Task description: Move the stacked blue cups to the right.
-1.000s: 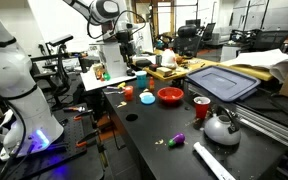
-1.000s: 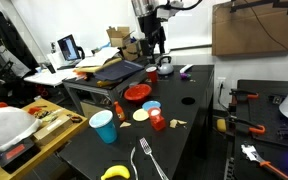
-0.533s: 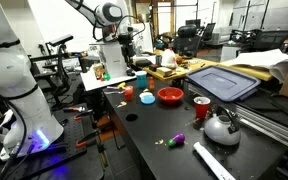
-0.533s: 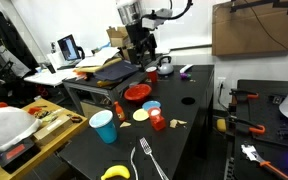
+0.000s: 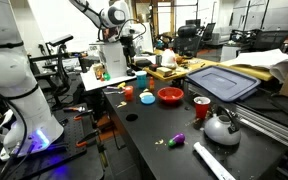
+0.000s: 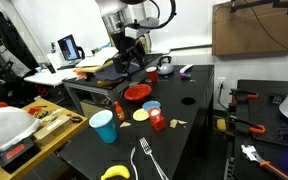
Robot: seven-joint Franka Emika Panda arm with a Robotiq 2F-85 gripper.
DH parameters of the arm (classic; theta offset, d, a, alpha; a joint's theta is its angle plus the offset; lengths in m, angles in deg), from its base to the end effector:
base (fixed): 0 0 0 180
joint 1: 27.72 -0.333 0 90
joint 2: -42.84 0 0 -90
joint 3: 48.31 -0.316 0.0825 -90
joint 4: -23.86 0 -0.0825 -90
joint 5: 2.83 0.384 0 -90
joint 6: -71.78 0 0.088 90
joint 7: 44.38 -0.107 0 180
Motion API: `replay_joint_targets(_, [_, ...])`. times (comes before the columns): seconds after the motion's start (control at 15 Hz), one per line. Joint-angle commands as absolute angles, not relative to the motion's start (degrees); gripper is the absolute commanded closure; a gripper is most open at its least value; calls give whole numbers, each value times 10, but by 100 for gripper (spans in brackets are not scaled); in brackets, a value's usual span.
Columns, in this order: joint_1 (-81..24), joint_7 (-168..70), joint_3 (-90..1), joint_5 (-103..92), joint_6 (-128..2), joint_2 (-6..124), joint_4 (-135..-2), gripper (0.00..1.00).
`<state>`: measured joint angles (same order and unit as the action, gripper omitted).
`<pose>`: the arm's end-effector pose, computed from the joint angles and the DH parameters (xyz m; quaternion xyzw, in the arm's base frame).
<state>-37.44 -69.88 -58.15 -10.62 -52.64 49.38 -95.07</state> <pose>0.5344 0.1828 0.3744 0.9988 -0.0134 0.0103 0.0455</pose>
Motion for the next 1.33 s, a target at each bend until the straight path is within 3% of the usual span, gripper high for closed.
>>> replay_joint_targets(0.0, [-390, -728, -577, -98, -518, 534, -905, 0])
replay_joint_targets(1.27, [-439, -802, -550, -35, -505, 713, -716, 0])
